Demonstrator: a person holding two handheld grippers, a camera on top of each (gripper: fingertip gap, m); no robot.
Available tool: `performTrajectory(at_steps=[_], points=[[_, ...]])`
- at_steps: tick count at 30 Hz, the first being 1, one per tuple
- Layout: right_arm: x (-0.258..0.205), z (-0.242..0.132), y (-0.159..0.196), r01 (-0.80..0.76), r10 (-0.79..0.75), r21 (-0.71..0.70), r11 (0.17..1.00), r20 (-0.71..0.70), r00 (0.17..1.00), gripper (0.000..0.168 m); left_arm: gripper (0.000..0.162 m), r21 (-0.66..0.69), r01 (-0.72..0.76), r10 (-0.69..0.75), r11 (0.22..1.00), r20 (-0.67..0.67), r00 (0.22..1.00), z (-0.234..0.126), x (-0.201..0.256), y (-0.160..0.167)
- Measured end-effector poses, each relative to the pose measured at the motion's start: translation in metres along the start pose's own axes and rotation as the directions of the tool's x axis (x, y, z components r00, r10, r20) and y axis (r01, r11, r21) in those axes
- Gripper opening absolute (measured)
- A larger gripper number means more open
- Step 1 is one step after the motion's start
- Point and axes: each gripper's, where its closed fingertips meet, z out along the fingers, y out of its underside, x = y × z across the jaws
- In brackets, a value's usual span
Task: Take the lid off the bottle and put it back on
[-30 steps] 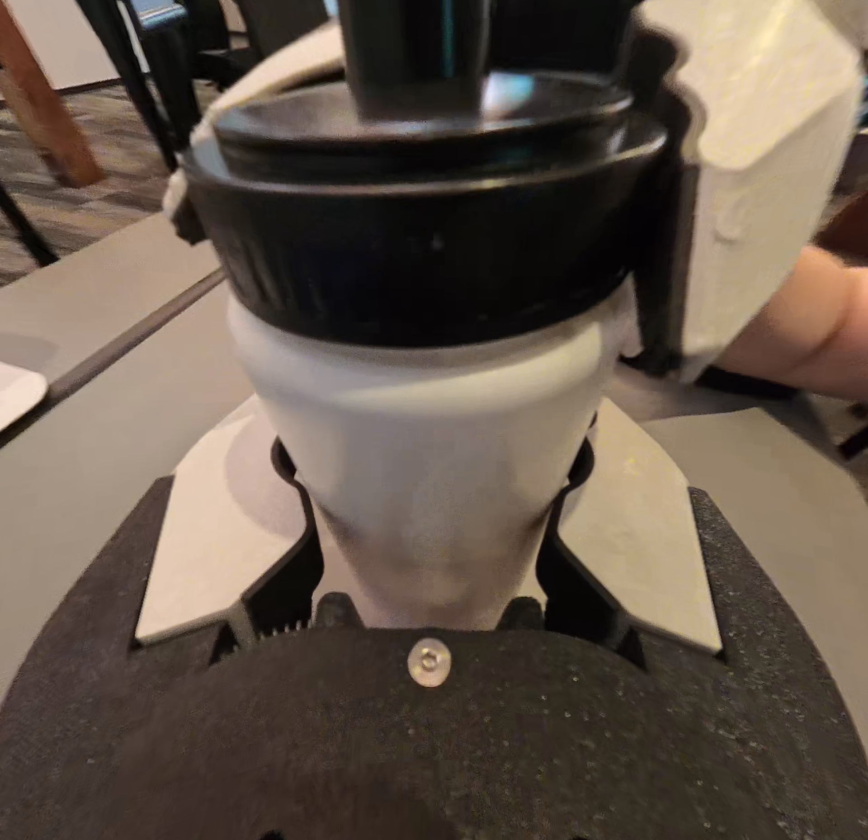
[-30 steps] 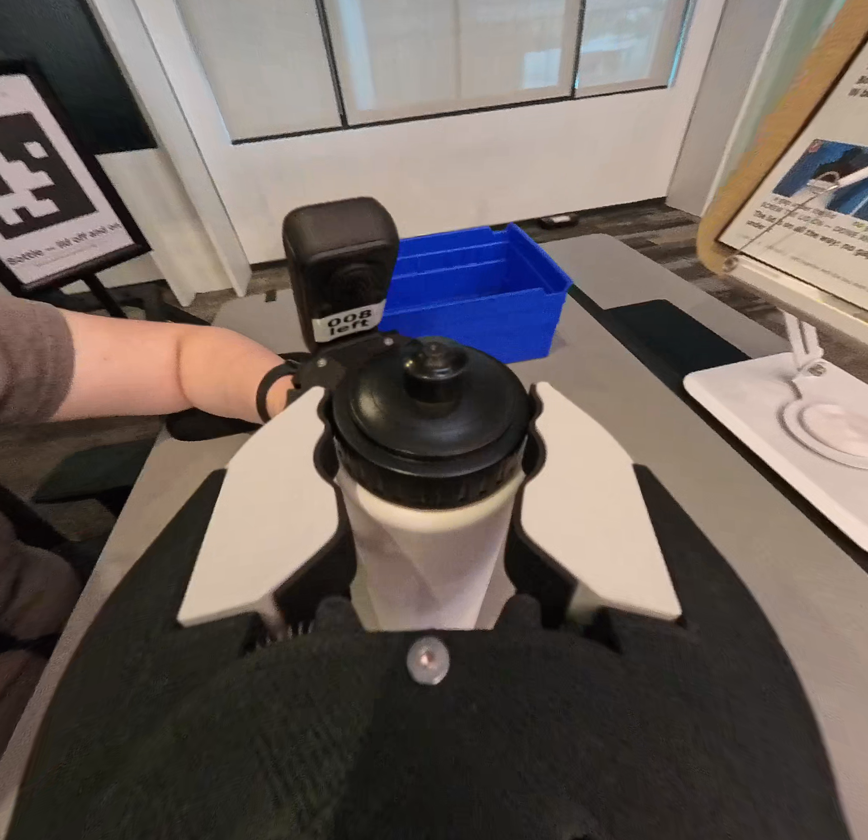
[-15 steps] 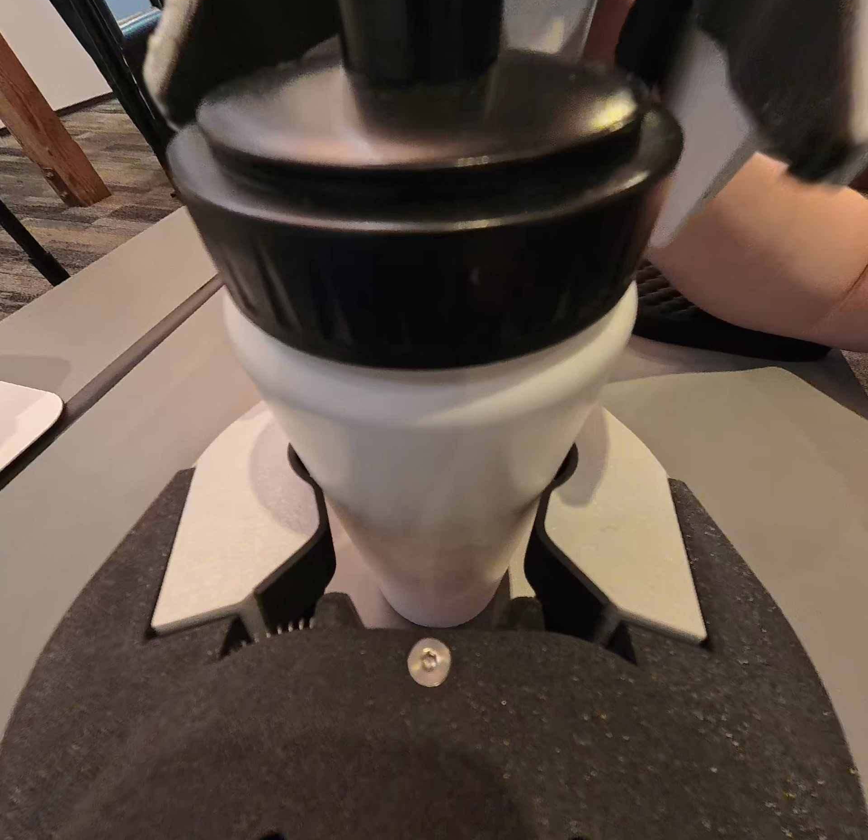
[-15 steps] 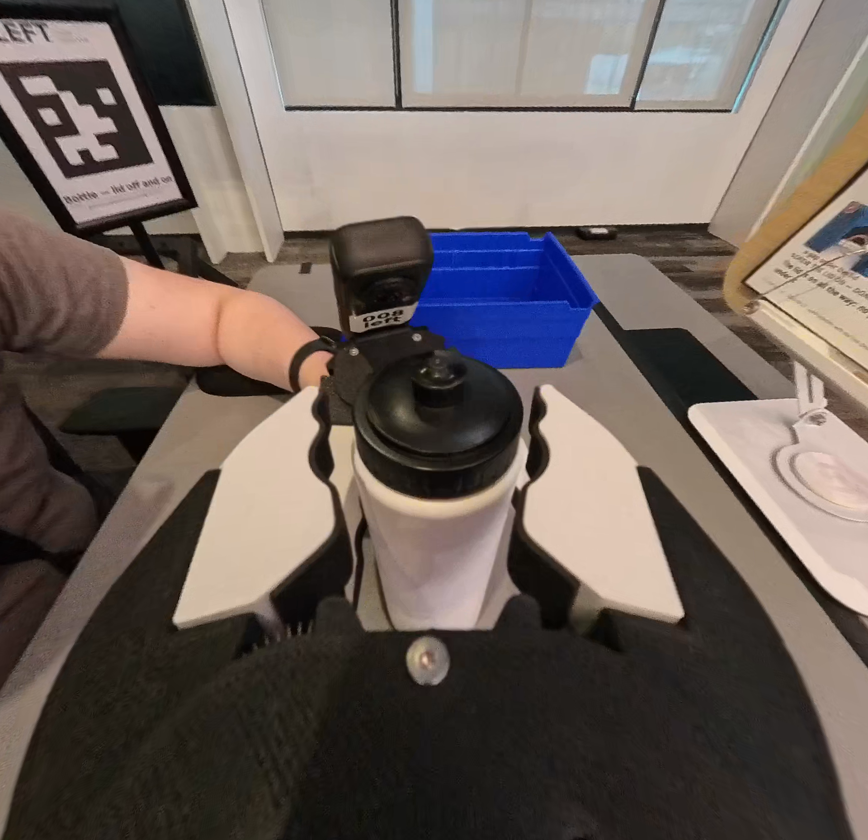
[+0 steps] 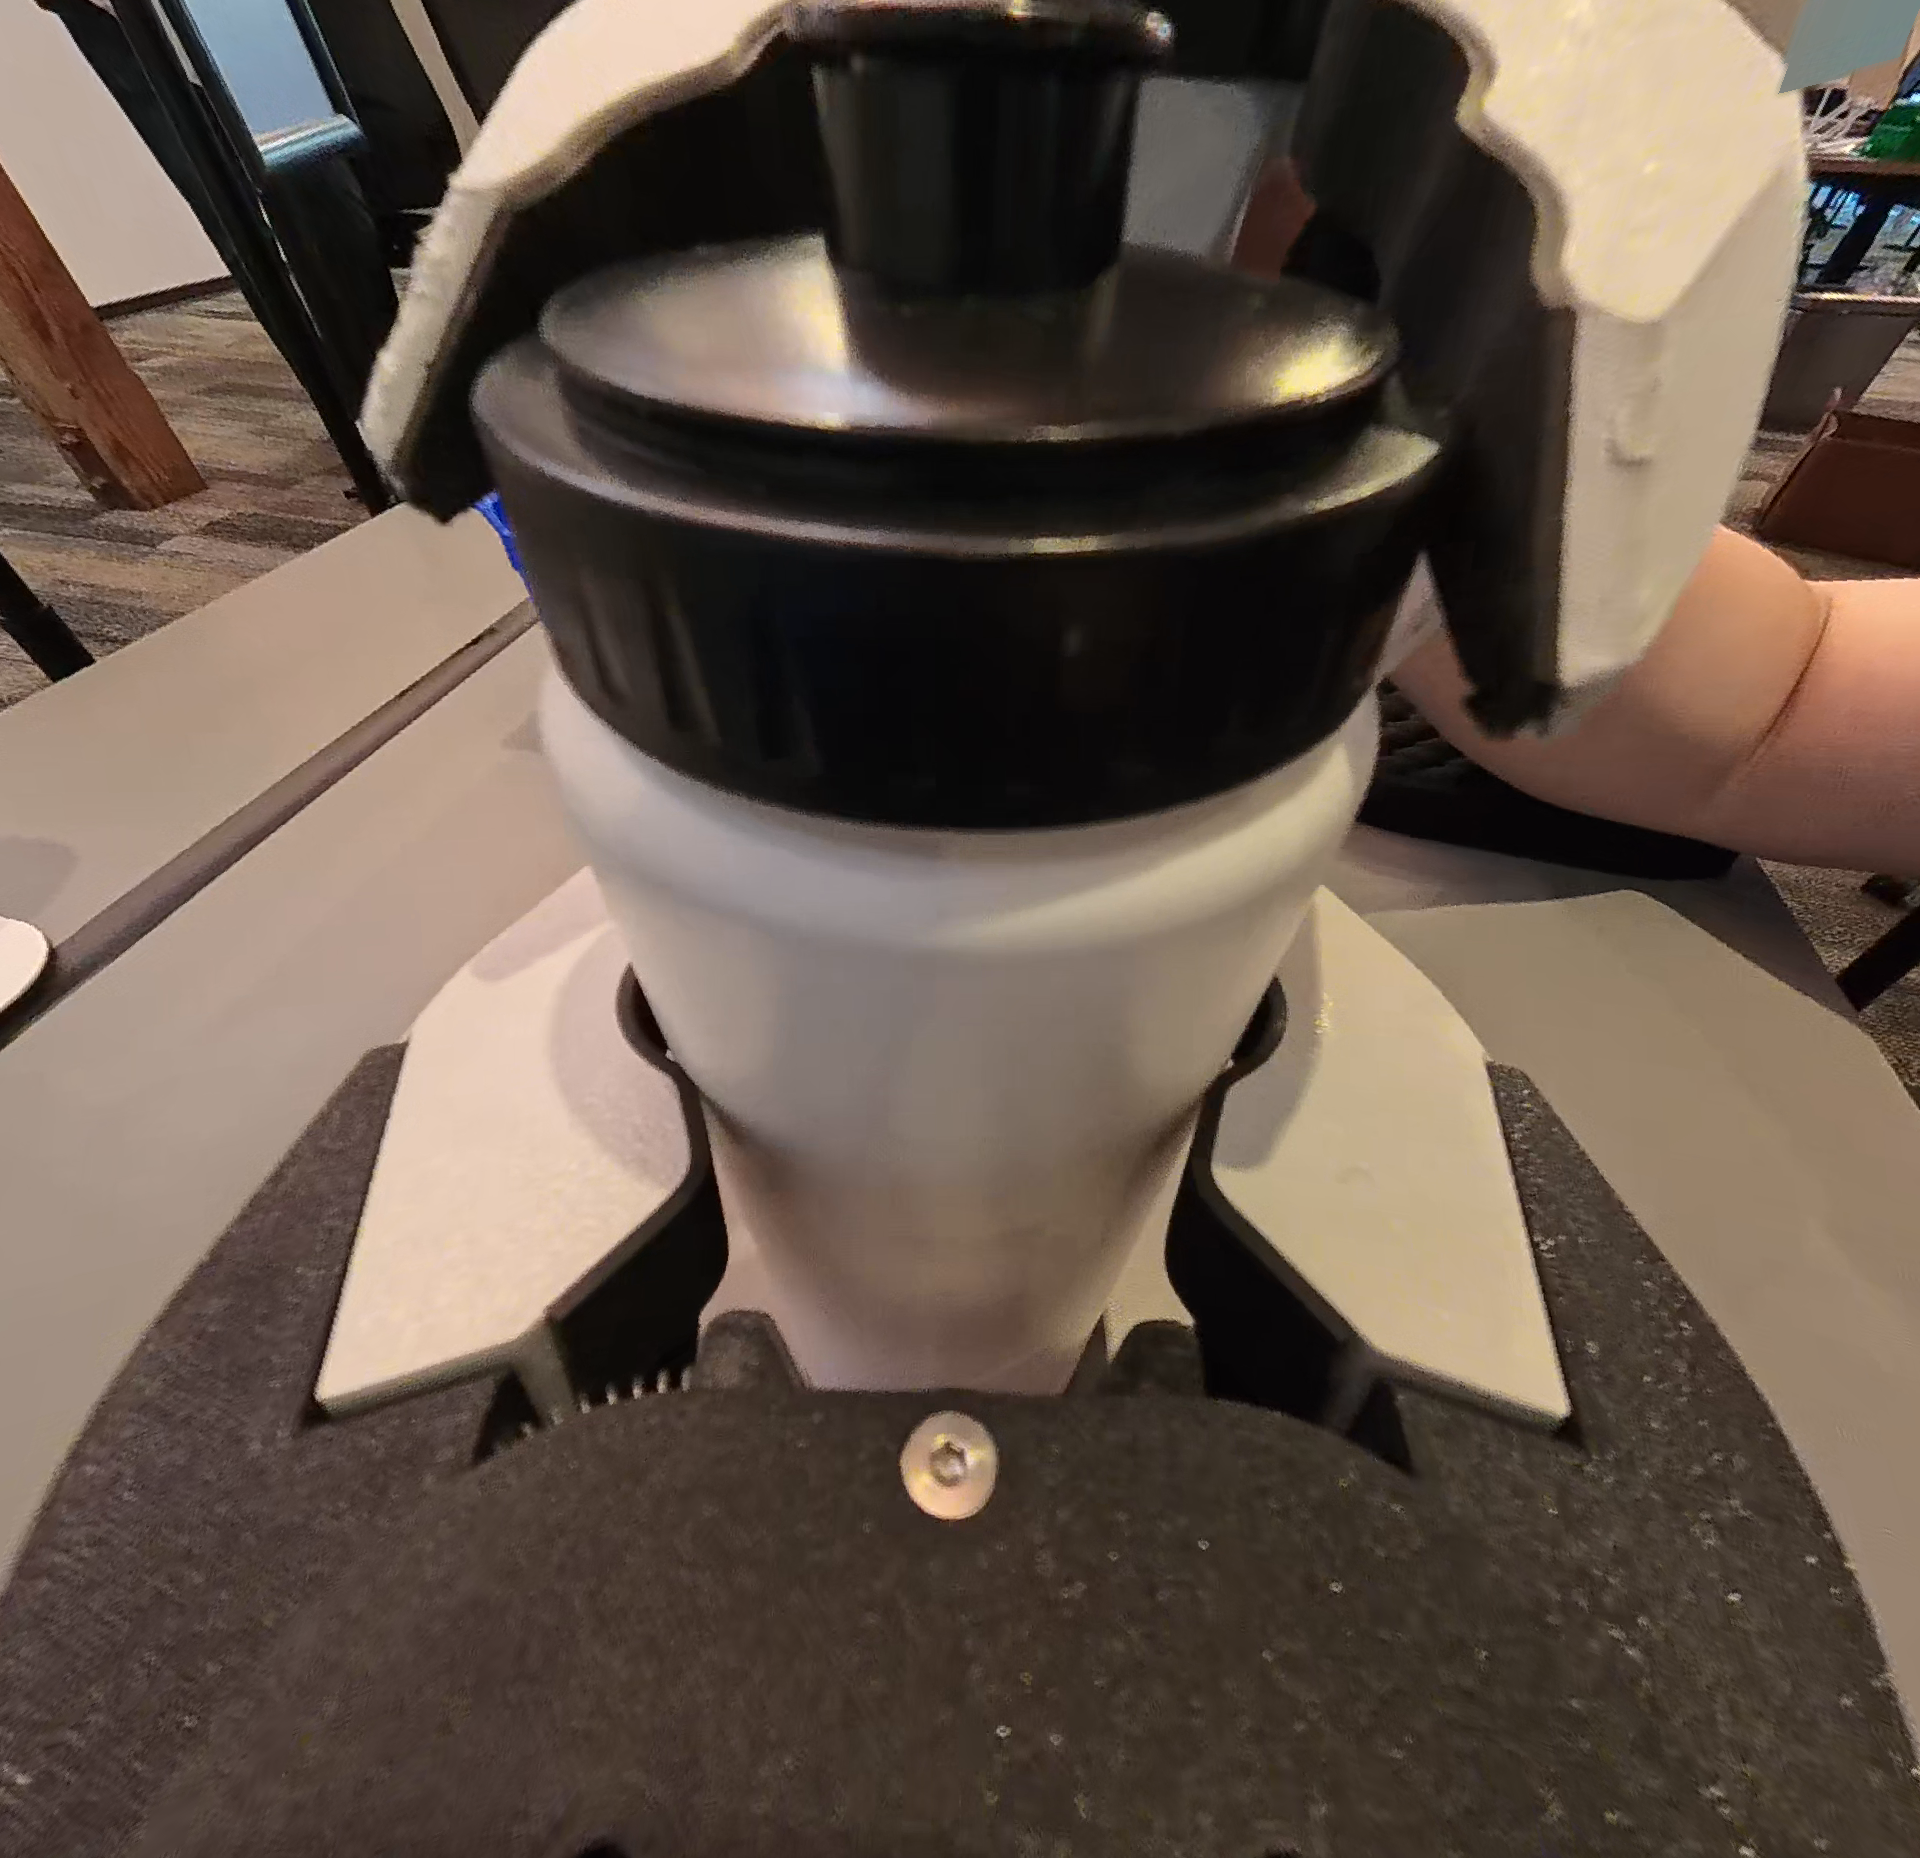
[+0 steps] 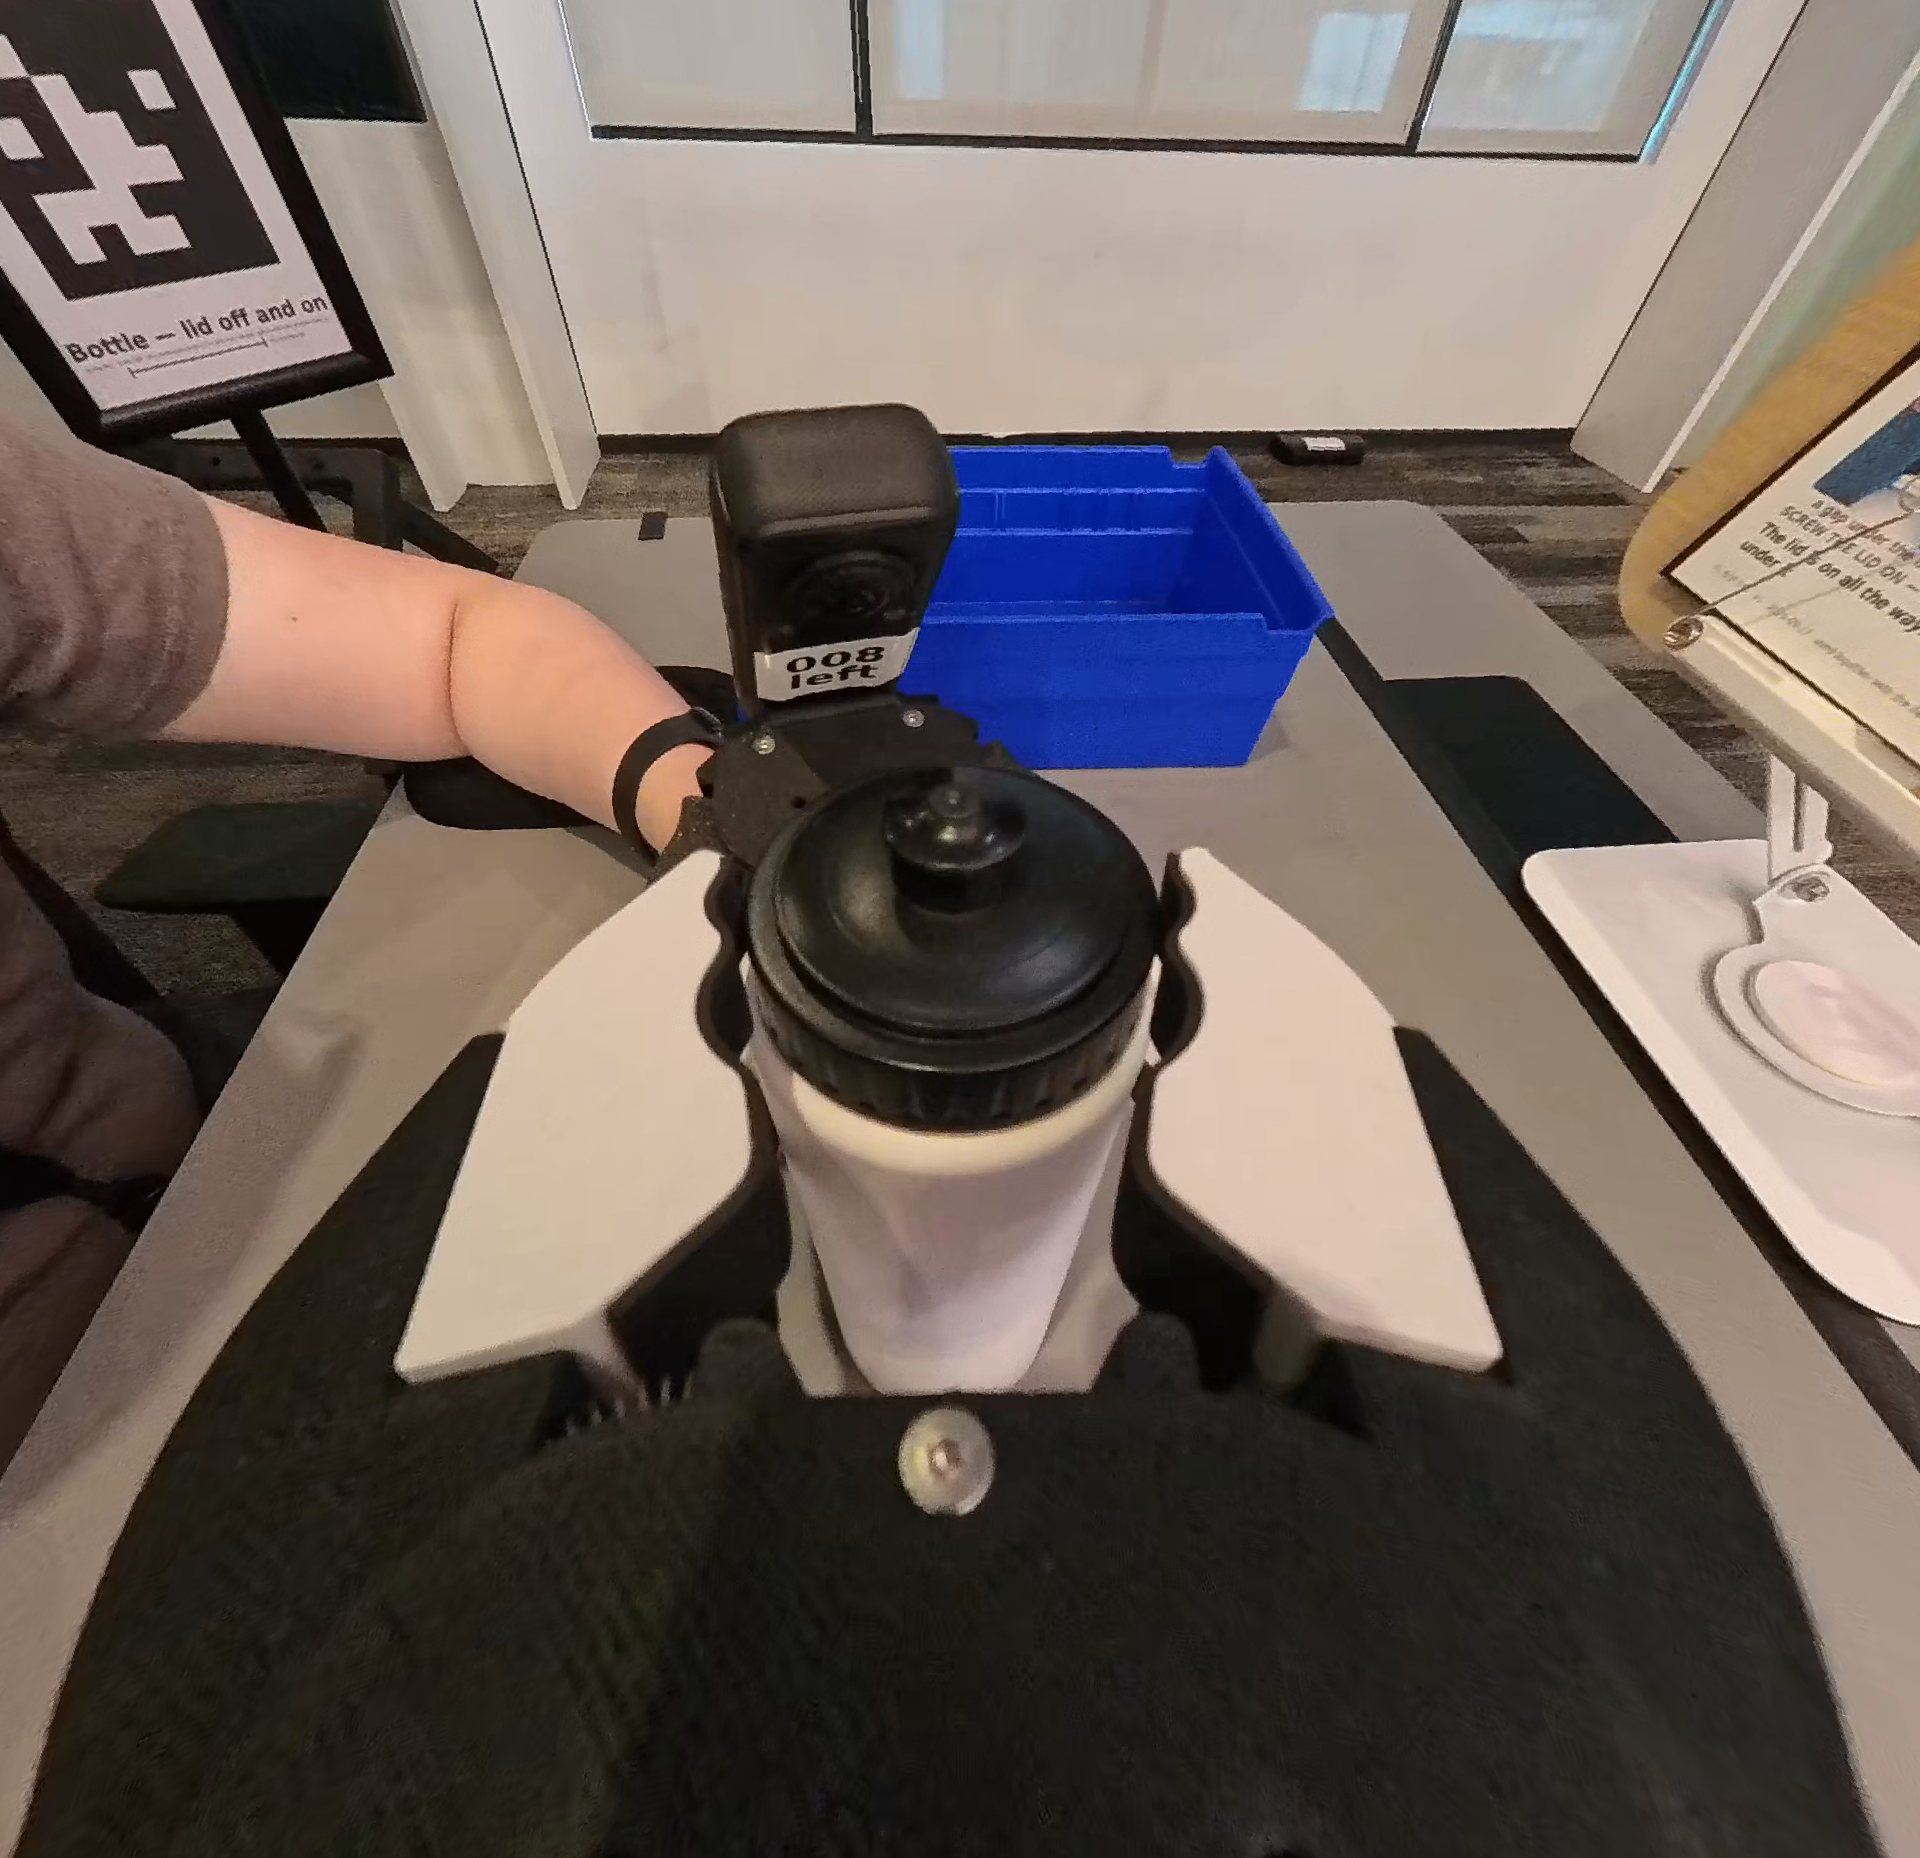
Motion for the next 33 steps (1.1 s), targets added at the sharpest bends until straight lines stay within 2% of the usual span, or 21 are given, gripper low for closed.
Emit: performTrajectory(at_steps=[4, 7, 11, 16, 19, 22, 24, 27, 29, 31, 33], points=[[0.002, 0.0, 0.001, 0.016, -0.016, -0.001, 1.0, -0.014, 1.0, 0.078, 0.113, -0.003, -0.004, 0.004, 1.0, 0.026, 1.0, 0.002, -0.003, -0.001], [0.008, 0.0, 0.0, 0.01, -0.01, 0.008, 1.0, -0.055, 0.998, 0.077, 0.104, -0.028, 0.006, -0.004, 1.0, 0.062, 0.998, 0.002, -0.009, 0.001], [0.014, 0.002, 0.001, -0.008, 0.009, 0.009, 1.0, -0.105, 0.994, 0.078, 0.102, -0.048, 0.031, -0.023, 0.998, 0.151, 0.988, 0.0, -0.017, 0.003], [0.026, 0.007, 0.0, -0.05, 0.057, 0.035, 0.998, -0.24, 0.969, 0.078, 0.102, -0.067, 0.068, -0.048, 0.995, 0.258, 0.965, -0.003, -0.032, 0.005], [0.035, 0.009, -0.001, -0.086, 0.104, 0.065, 0.994, -0.366, 0.925, 0.078, 0.101, -0.076, 0.095, -0.064, 0.993, 0.337, 0.939, -0.007, -0.042, 0.006], [0.038, 0.011, -0.002, -0.077, 0.111, 0.092, 0.993, -0.457, 0.883, 0.078, 0.101, -0.078, 0.101, -0.067, 0.992, 0.356, 0.932, -0.009, -0.045, 0.007], [0.036, 0.011, -0.003, -0.05, 0.076, 0.074, 0.996, -0.412, 0.908, 0.078, 0.101, -0.081, 0.093, -0.061, 0.992, 0.332, 0.941, -0.009, -0.044, 0.007], [0.023, 0.006, -0.006, -0.056, 0.071, 0.079, 0.995, -0.204, 0.976, 0.08, 0.102, -0.095, 0.055, -0.034, 0.994, 0.21, 0.977, -0.005, -0.03, 0.006], [0.017, -0.001, -0.007, -0.083, 0.092, 0.082, 0.993, -0.102, 0.991, 0.079, 0.102, -0.1, 0.038, -0.021, 0.994, 0.164, 0.986, -0.003, -0.023, 0.006], [0.012, -0.003, -0.001, -0.075, 0.077, 0.031, 0.997, -0.055, 0.996, 0.08, 0.102, -0.1, 0.024, -0.011, 0.995, 0.121, 0.993, 0.0, -0.016, 0.006], [0.011, -0.002, 0.001, -0.023, 0.024, 0.006, 1.0, -0.069, 0.997, 0.079, 0.102, -0.102, 0.016, -0.006, 0.995, 0.1, 0.995, 0.002, -0.012, 0.005]])
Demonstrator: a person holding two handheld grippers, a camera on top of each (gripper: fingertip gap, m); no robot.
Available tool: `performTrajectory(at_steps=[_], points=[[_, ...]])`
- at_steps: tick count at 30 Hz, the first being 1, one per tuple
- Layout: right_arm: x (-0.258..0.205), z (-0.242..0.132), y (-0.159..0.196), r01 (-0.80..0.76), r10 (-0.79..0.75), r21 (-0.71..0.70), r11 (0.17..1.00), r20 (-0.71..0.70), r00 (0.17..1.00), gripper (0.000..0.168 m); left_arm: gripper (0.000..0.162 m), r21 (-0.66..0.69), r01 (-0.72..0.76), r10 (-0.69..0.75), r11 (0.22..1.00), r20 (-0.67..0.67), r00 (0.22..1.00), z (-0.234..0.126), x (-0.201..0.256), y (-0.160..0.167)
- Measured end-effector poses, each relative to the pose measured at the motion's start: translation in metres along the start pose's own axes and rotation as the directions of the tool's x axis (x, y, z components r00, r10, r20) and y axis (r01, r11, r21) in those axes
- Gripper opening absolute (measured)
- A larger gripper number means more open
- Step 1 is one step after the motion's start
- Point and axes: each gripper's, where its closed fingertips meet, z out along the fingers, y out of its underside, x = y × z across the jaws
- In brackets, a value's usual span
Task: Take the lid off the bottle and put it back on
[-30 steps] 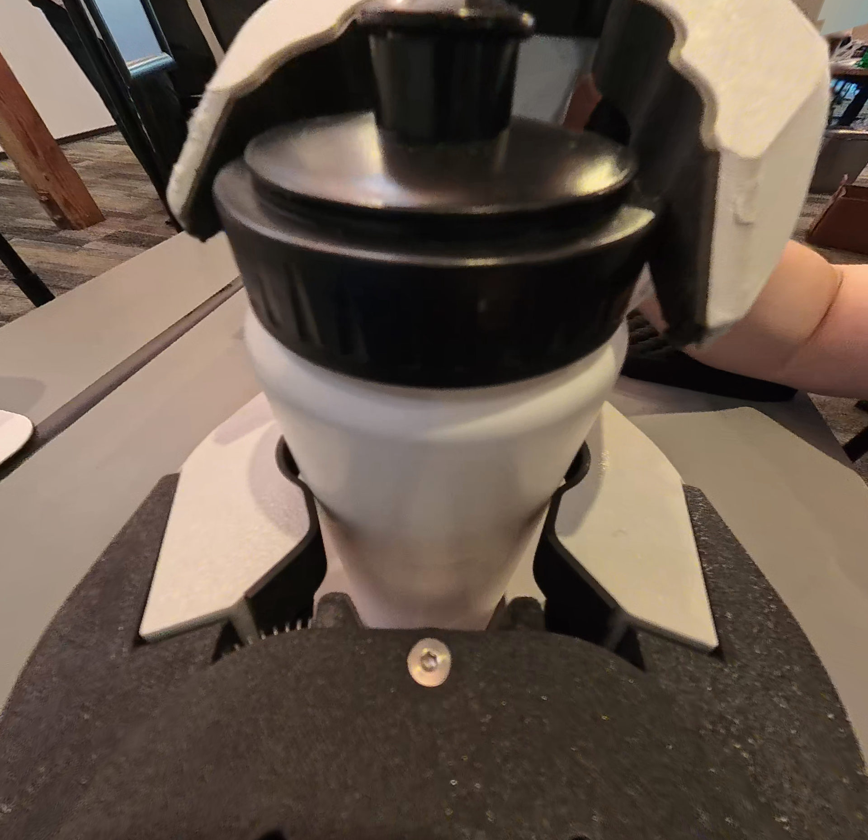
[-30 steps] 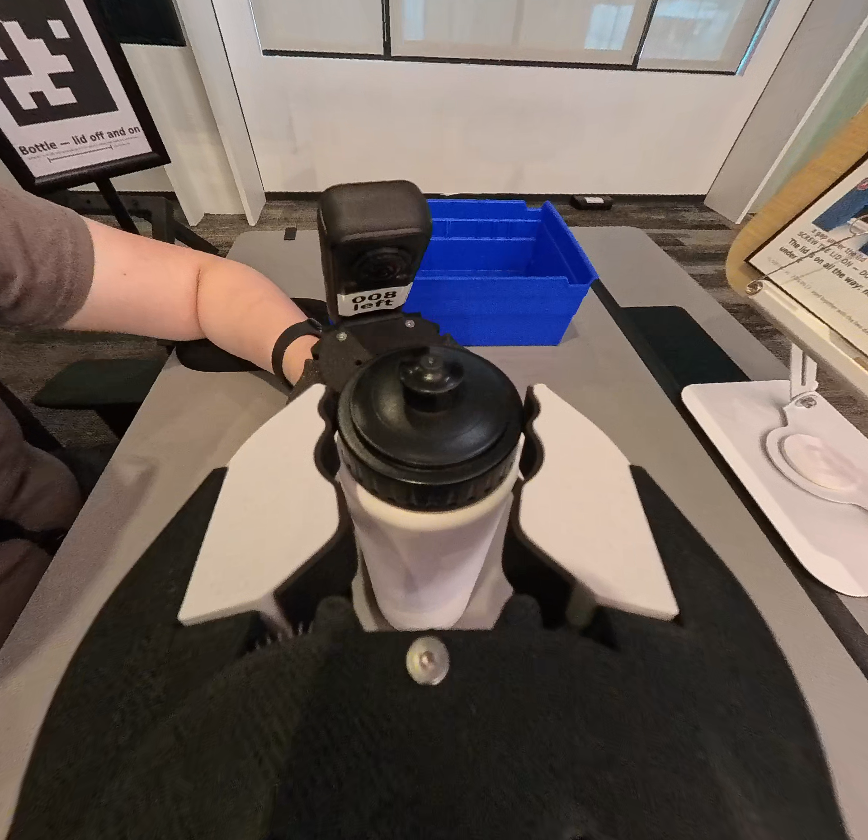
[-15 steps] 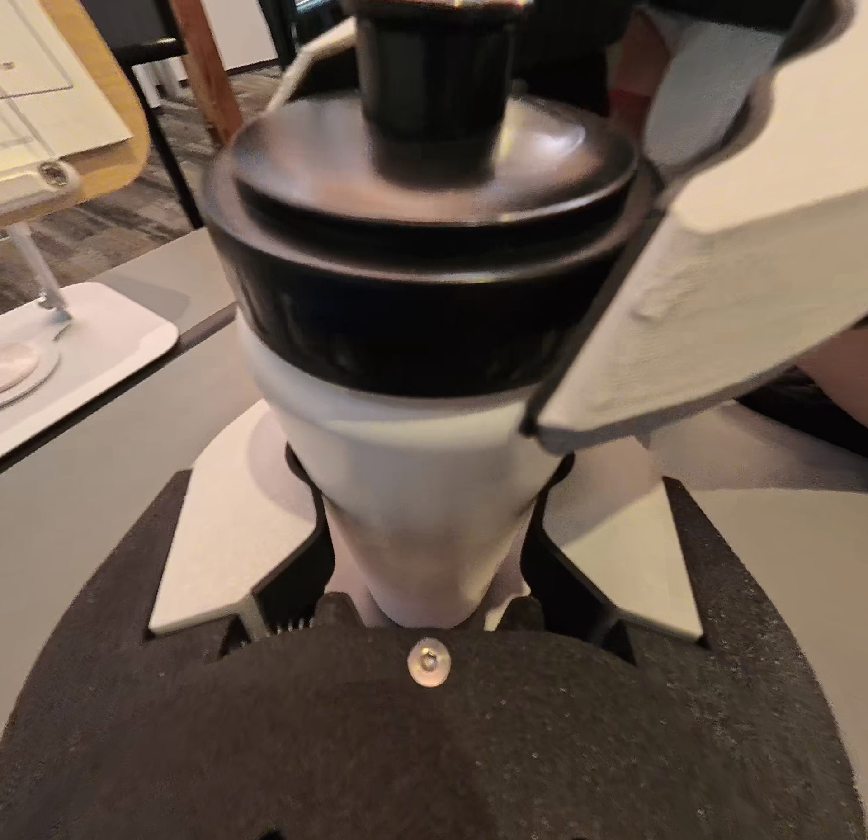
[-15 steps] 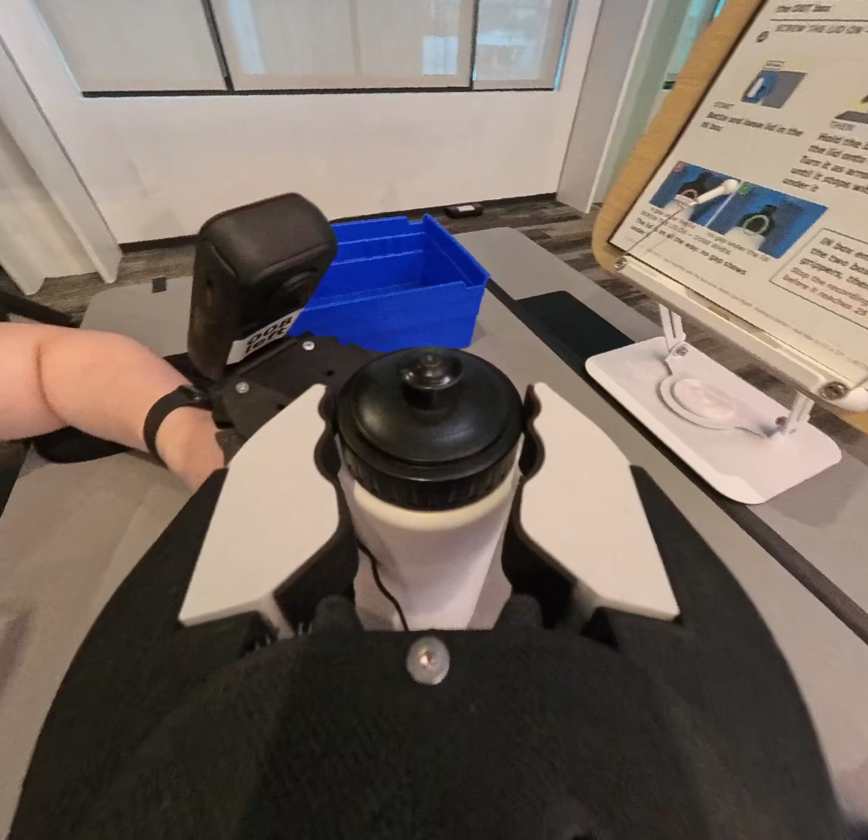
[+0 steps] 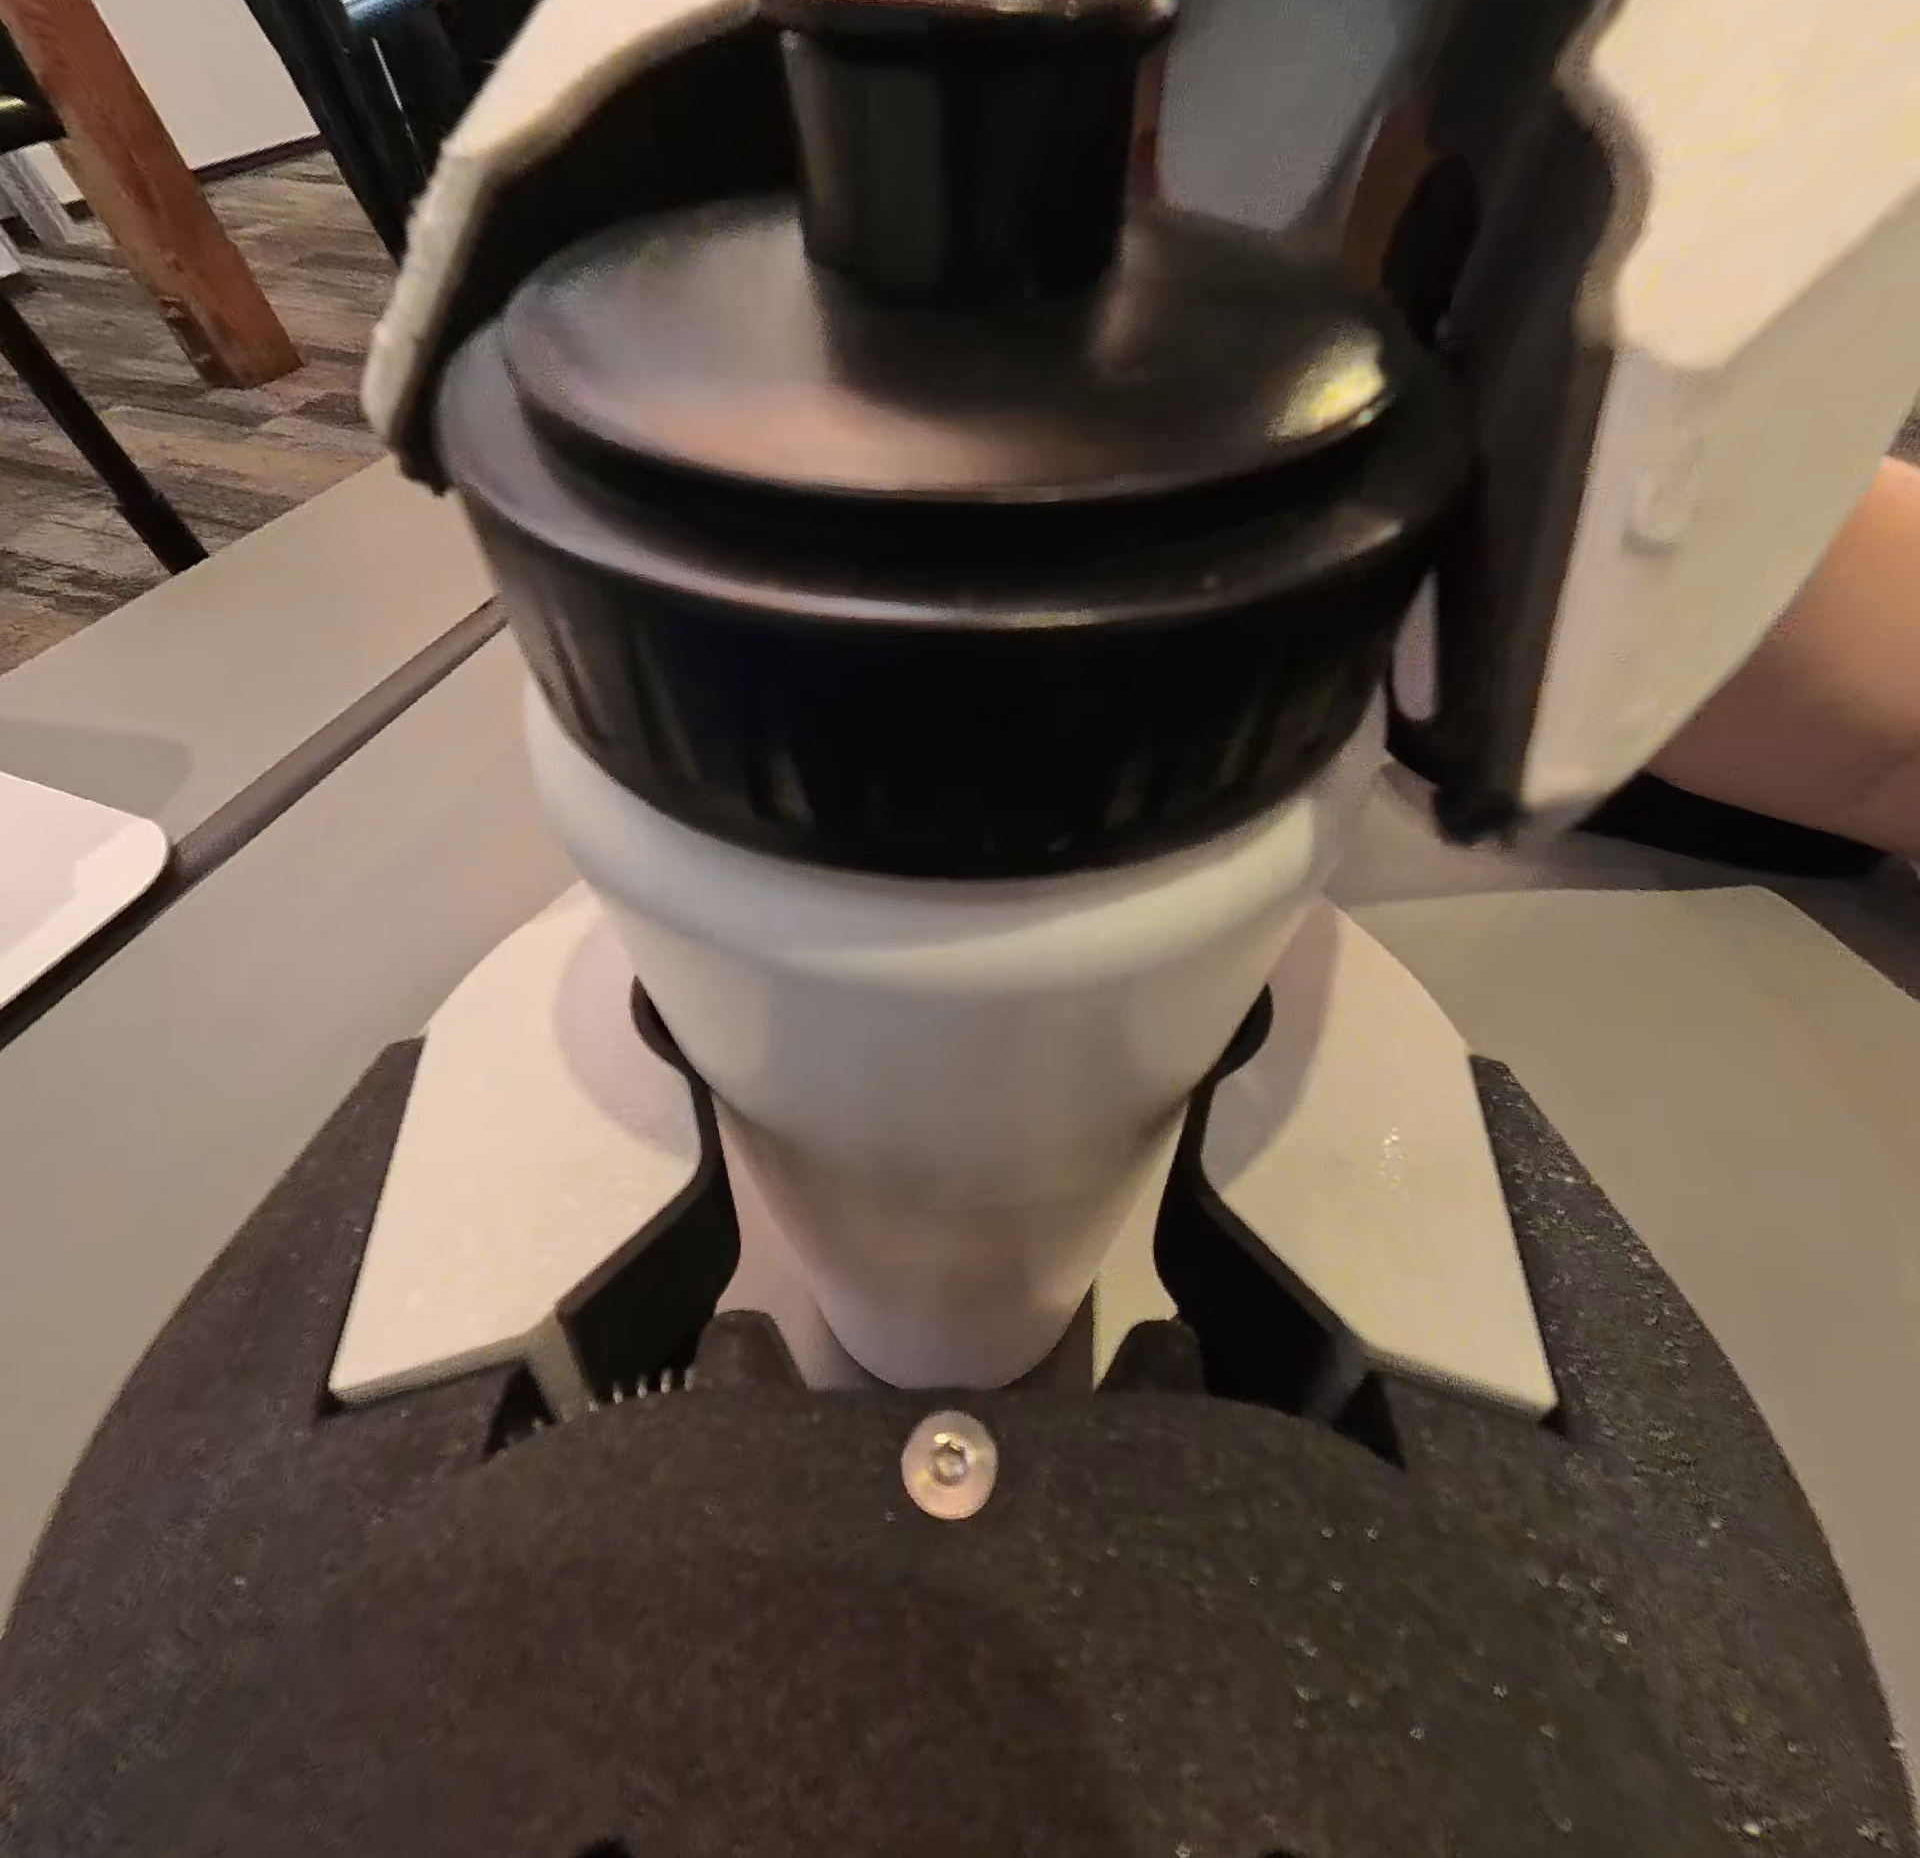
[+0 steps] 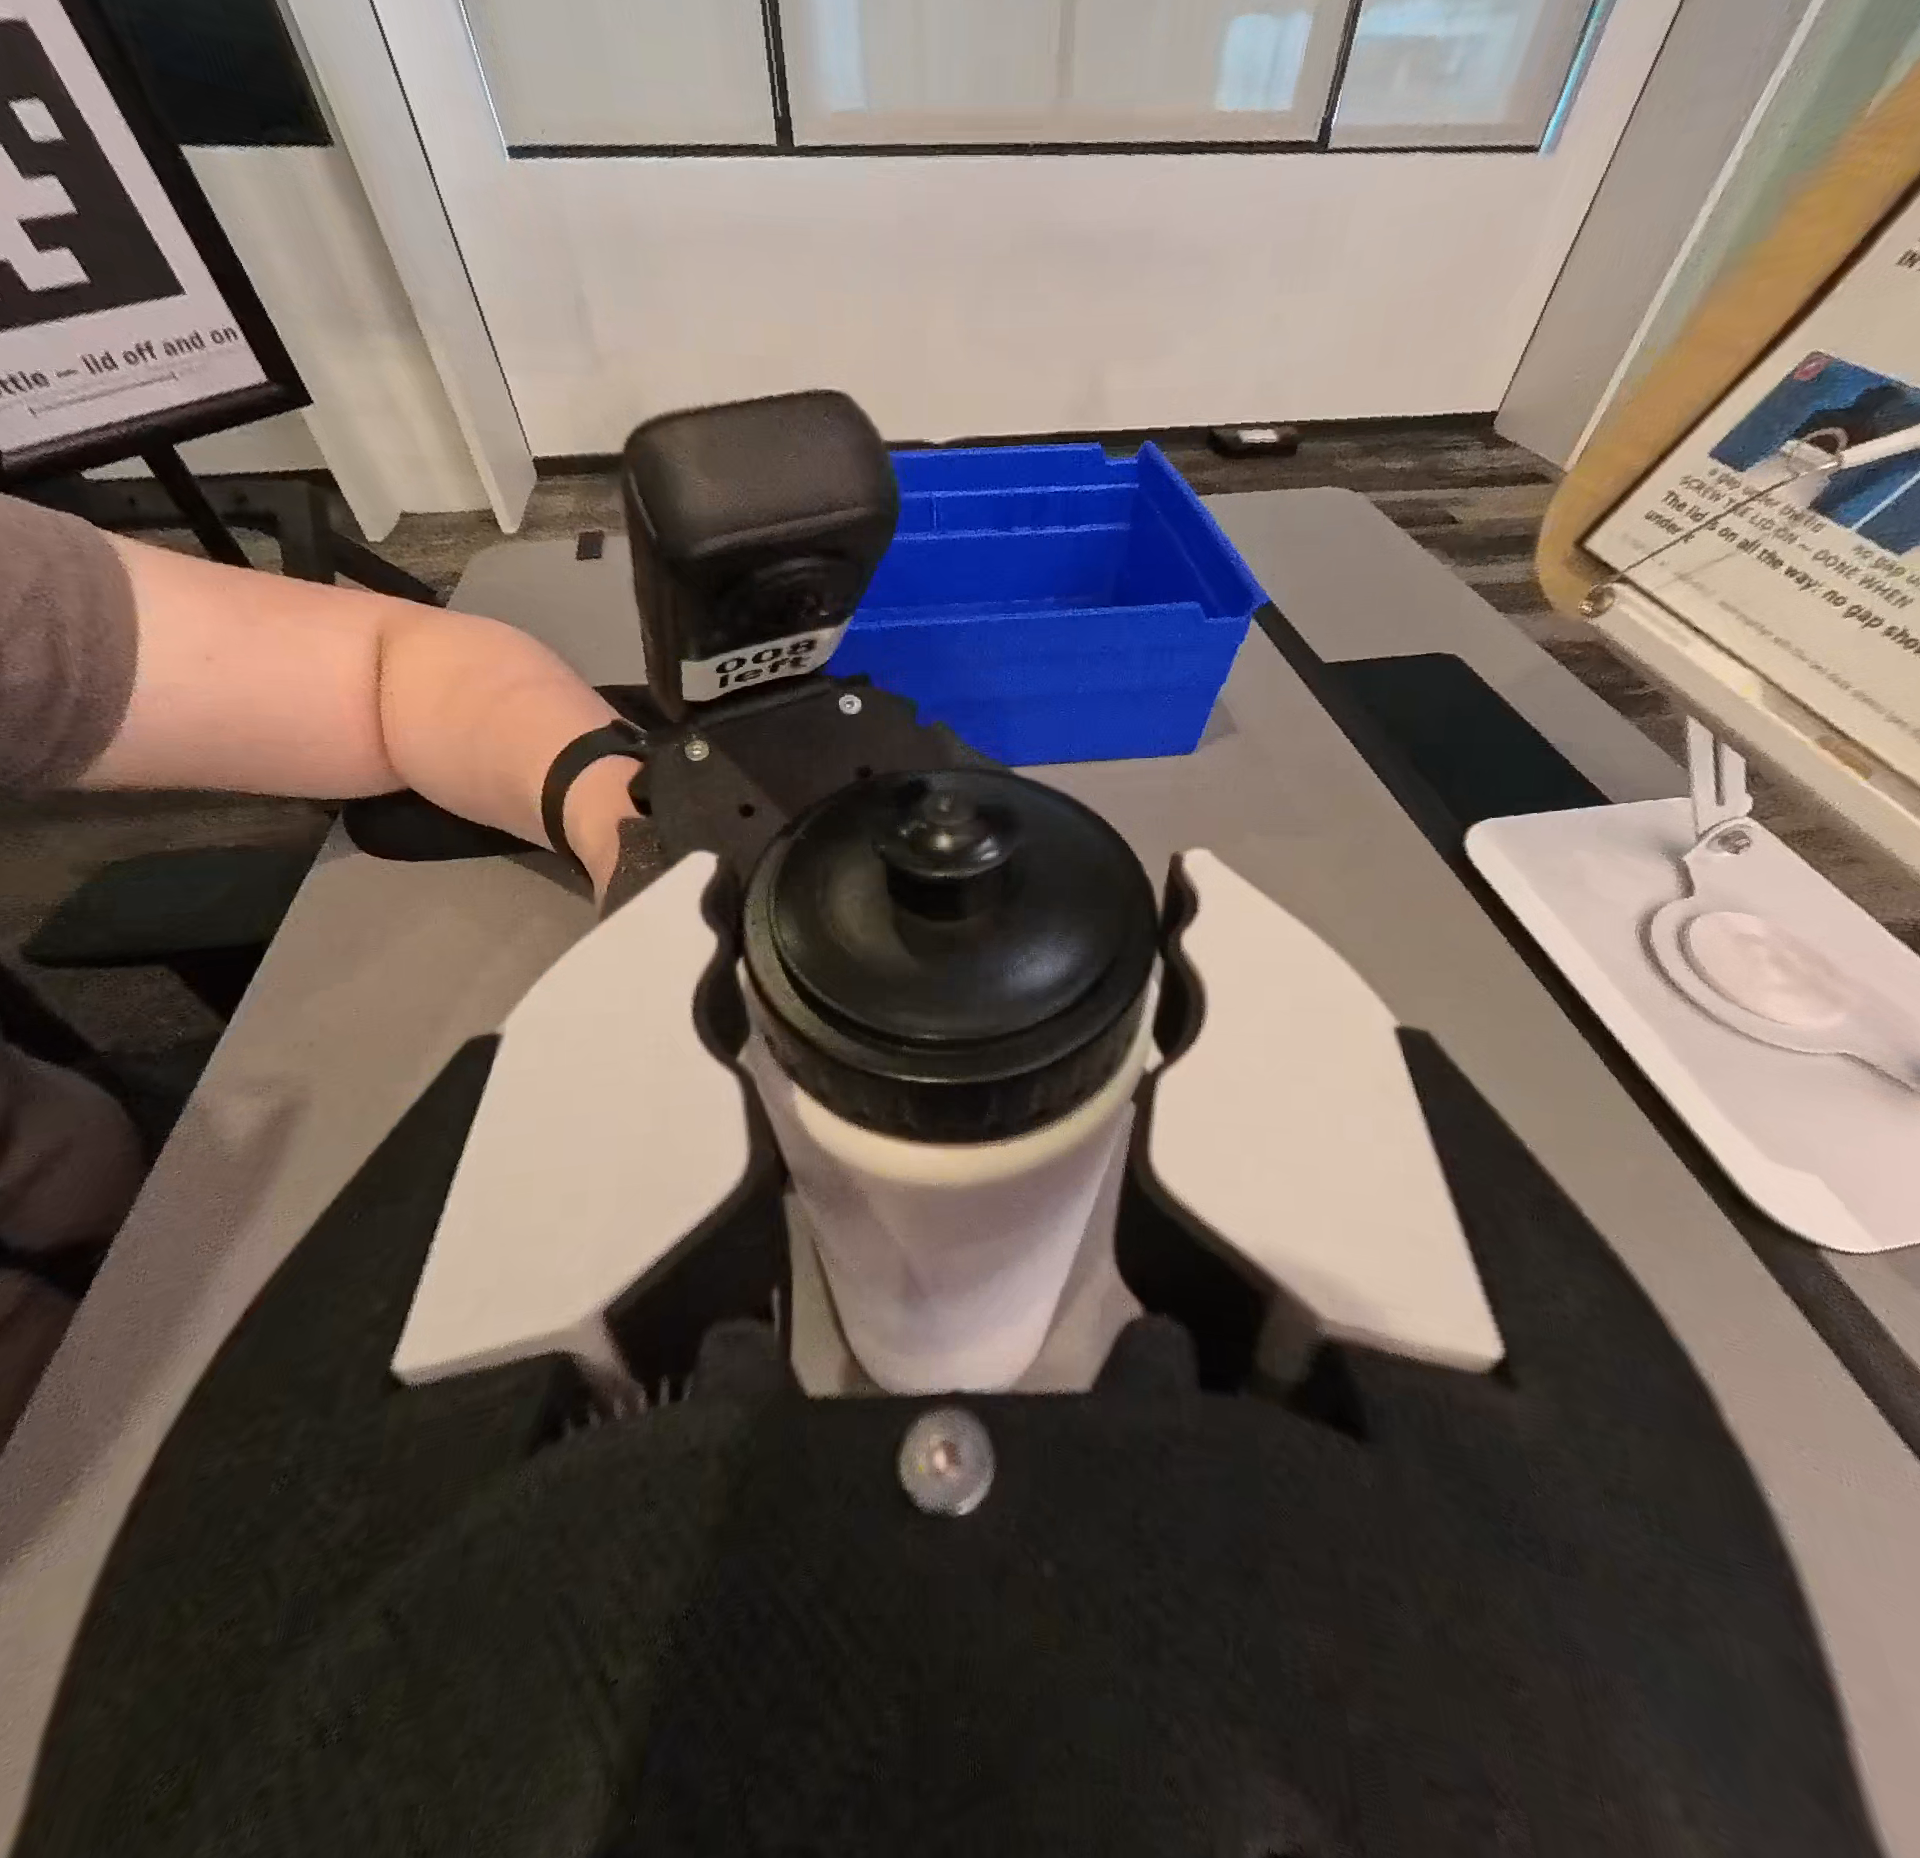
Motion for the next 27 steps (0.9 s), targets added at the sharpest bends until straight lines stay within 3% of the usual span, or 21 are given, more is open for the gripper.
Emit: performTrajectory(at_steps=[3, 7, 11, 14, 16, 22, 27], points=[[0.0, 0.003, 0.0, 0.041, -0.042, -0.018, 0.999, -0.042, 0.998, 0.078, 0.102, 0.002, 0.003, -0.003, 1.0, -0.001, 1.0, 0.0, 0.0, 0.0], [0.014, 0.01, -0.001, -0.03, 0.033, 0.019, 0.999, -0.183, 0.983, 0.078, 0.101, -0.019, 0.039, -0.037, 0.999, 0.099, 0.994, -0.003, -0.015, 0.003], [0.025, 0.014, -0.002, -0.083, 0.1, 0.061, 0.995, -0.407, 0.908, 0.078, 0.101, -0.043, 0.084, -0.072, 0.996, 0.227, 0.971, -0.007, -0.029, 0.006], [0.027, 0.014, -0.003, -0.08, 0.118, 0.101, 0.992, -0.467, 0.876, 0.079, 0.101, -0.043, 0.092, -0.078, 0.995, 0.253, 0.964, -0.008, -0.03, 0.006], [0.025, 0.015, -0.003, -0.061, 0.093, 0.087, 0.994, -0.431, 0.898, 0.078, 0.101, -0.044, 0.085, -0.072, 0.995, 0.242, 0.968, -0.009, -0.03, 0.006], [0.007, 0.007, -0.003, -0.018, 0.021, 0.027, 0.999, -0.1, 0.995, 0.082, 0.101, -0.063, 0.034, -0.028, 0.997, 0.104, 0.994, -0.006, -0.016, 0.006], [0.009, 0.007, -0.001, -0.047, 0.048, 0.016, 0.999, -0.089, 0.995, 0.077, 0.101, -0.068, 0.035, -0.028, 0.997, 0.107, 0.994, -0.005, -0.016, 0.006]])
